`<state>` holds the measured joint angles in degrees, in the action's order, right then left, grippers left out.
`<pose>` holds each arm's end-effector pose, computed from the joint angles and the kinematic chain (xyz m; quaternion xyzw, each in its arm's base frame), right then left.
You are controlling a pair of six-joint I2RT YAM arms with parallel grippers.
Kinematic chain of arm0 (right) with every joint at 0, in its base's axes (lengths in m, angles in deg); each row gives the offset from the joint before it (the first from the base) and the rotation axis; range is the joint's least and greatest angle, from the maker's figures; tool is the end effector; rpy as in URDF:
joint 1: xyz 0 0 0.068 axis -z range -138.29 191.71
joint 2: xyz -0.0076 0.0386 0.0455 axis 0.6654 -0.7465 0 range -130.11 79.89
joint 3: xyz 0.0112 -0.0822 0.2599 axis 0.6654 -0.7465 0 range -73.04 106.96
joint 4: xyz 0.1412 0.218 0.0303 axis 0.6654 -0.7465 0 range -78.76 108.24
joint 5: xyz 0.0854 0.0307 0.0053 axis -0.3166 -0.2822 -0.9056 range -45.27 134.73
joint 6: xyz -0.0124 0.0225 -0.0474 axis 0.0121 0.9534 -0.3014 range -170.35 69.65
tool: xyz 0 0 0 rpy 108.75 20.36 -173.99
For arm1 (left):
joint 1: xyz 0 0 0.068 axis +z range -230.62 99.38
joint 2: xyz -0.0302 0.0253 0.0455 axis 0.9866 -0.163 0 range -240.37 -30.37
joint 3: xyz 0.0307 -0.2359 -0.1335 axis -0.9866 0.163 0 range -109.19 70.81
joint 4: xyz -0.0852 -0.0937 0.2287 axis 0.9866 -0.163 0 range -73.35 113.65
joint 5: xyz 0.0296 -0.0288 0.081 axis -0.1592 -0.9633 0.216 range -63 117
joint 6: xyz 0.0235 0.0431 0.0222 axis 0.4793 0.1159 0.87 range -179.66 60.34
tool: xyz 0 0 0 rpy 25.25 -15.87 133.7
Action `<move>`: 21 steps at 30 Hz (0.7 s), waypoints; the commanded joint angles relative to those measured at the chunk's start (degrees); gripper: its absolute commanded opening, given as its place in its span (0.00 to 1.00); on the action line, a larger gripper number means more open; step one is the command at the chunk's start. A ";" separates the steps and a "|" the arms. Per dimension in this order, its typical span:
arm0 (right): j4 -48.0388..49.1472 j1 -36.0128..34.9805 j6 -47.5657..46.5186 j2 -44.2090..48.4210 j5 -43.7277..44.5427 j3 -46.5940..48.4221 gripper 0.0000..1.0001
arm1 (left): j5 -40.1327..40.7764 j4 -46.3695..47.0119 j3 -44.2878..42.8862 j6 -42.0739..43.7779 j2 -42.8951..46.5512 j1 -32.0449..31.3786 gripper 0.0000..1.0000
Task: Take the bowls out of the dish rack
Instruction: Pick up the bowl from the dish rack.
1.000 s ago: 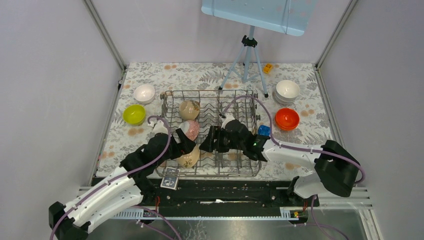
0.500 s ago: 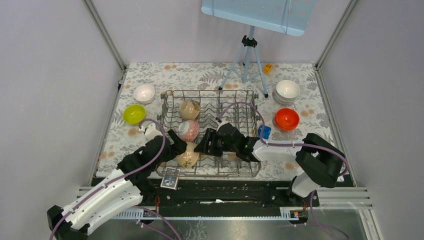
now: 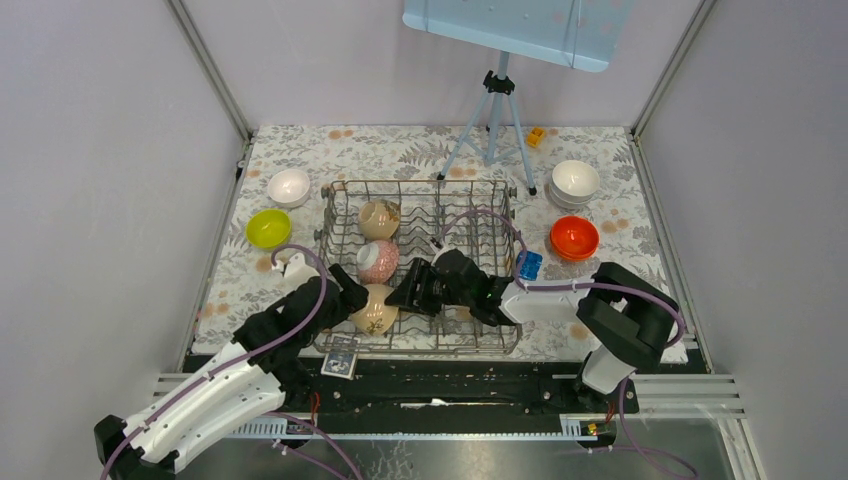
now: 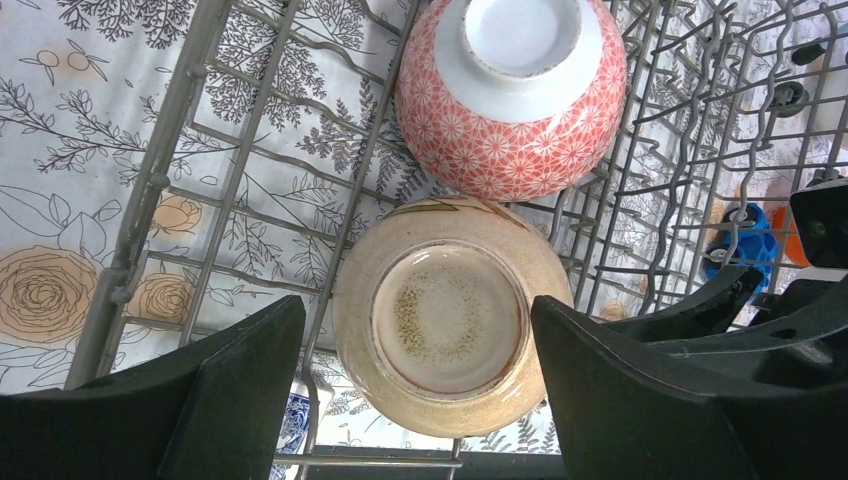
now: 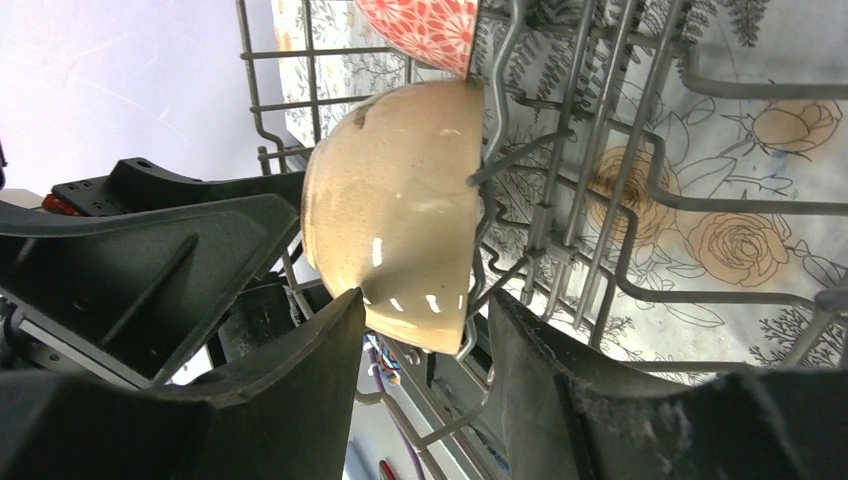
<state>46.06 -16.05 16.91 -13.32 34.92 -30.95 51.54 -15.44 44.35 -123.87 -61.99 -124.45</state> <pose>0.1739 0.2869 0.1808 0.0222 0.8333 0.5188 0.1894 0.0974 -0.0730 0.2154 -0.2406 0.8715 -0.1923 0.3816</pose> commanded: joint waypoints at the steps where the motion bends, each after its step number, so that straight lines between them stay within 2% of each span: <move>1: 3.32 -0.43 1.68 -0.96 -1.48 -0.51 0.56 | 1.72 0.35 0.53 -1.70 0.23 -0.20 0.87; 7: 6.84 -0.51 1.97 -1.25 -2.25 -1.13 0.54 | 1.46 0.57 0.81 -2.36 -0.15 -0.18 0.86; 13: 16.20 -0.51 3.14 -3.19 -5.82 -2.29 0.51 | 1.17 0.91 1.78 -3.18 -0.20 -0.20 0.85; 21: 20.62 -0.48 3.68 -4.76 -7.50 -2.43 0.43 | 1.55 0.62 2.03 -3.62 -0.20 -0.17 0.83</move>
<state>58.54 -15.98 19.34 -17.64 30.53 -33.64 52.32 -14.61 45.49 -126.44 -61.96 -124.45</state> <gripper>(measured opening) 0.444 0.838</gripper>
